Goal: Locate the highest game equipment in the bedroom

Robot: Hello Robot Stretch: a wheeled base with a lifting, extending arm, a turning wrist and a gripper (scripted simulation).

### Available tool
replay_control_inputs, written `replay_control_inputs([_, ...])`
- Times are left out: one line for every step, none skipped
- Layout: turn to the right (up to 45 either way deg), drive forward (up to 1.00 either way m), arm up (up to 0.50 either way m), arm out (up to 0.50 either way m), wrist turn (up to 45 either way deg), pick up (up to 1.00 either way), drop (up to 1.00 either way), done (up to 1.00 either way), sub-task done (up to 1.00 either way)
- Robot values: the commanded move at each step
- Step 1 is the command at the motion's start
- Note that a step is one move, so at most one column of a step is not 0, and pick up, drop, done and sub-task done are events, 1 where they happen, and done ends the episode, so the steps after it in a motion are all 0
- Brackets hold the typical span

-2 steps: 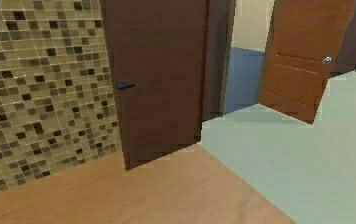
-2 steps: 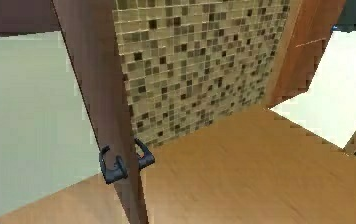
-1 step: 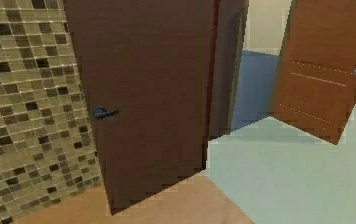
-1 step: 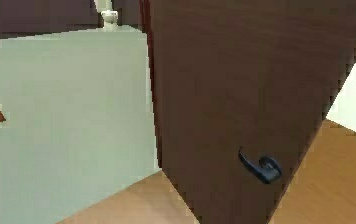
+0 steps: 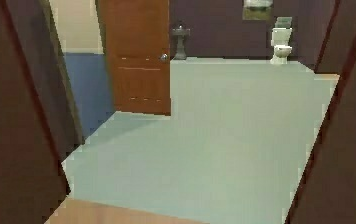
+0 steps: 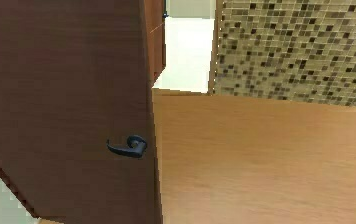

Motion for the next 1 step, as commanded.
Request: replay_control_inputs([9.0,0.00,0.00,0.00,0.0,0.00,0.00,0.00,0.00])
